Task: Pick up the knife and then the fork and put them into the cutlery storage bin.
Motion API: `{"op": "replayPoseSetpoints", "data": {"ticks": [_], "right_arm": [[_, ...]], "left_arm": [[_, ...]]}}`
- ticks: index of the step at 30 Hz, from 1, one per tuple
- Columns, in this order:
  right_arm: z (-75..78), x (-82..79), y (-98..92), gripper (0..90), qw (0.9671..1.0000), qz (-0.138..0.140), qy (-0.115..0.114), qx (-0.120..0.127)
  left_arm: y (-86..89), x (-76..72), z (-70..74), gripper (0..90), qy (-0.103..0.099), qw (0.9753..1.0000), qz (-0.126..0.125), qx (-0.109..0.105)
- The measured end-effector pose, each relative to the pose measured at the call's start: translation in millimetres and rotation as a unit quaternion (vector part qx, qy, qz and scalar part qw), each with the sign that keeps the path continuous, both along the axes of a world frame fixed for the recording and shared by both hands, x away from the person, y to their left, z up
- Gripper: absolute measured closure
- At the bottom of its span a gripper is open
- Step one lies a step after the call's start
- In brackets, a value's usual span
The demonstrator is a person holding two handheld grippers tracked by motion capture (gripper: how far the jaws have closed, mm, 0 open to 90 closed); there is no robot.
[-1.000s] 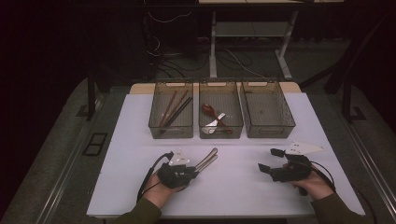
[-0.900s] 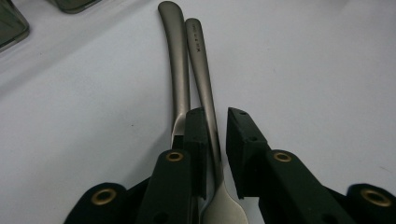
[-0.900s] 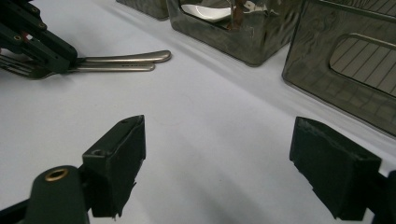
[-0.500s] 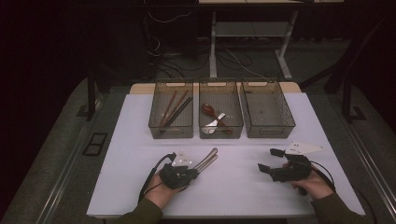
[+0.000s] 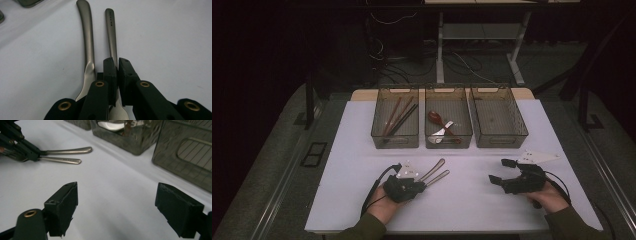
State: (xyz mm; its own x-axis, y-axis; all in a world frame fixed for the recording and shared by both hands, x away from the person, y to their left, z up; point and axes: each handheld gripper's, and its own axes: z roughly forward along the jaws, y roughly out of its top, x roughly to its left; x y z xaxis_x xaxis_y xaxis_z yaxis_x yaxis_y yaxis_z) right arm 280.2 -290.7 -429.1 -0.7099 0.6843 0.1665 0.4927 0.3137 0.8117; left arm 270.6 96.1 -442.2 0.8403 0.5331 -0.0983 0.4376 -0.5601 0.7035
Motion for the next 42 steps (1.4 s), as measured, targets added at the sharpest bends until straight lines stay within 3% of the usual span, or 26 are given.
{"op": "replayPoseSetpoints", "data": {"ticks": [12, 18, 24, 35, 39, 41, 42], "right_arm": [[7.5, 1.9, 2.7, 16.1, 0.9972, 0.069, 0.024, -0.014], [10.1, 4.7, 7.3, 16.2, 0.9957, 0.088, 0.021, -0.023], [14.5, 7.8, 19.5, 16.3, 0.9932, 0.112, 0.016, -0.030], [31.2, 27.9, 56.9, 17.0, 0.9800, 0.194, 0.020, -0.039], [31.1, 34.5, 72.3, 21.5, 0.9725, 0.226, 0.030, -0.050], [30.8, 37.6, 81.3, 22.6, 0.9677, 0.243, 0.039, -0.053], [30.0, 40.1, 84.5, 23.5, 0.9634, 0.259, 0.034, -0.062]], "left_arm": [[2.0, -2.4, 9.2, 84.9, -0.005, 0.9983, -0.045, -0.036], [1.6, -2.0, 14.3, 84.9, -0.009, 0.9960, -0.073, -0.051], [-1.2, 4.6, 22.6, 84.9, -0.017, 0.9919, -0.105, -0.069], [-25.0, 20.1, 33.7, 84.9, -0.017, 0.9829, -0.172, -0.064], [-33.9, 23.1, 36.9, 84.9, -0.016, 0.9802, -0.185, -0.067], [-36.9, 23.7, 37.7, 84.9, -0.017, 0.9788, -0.192, -0.070], [-37.5, 23.6, 38.0, 84.9, -0.018, 0.9778, -0.197, -0.069]]}}
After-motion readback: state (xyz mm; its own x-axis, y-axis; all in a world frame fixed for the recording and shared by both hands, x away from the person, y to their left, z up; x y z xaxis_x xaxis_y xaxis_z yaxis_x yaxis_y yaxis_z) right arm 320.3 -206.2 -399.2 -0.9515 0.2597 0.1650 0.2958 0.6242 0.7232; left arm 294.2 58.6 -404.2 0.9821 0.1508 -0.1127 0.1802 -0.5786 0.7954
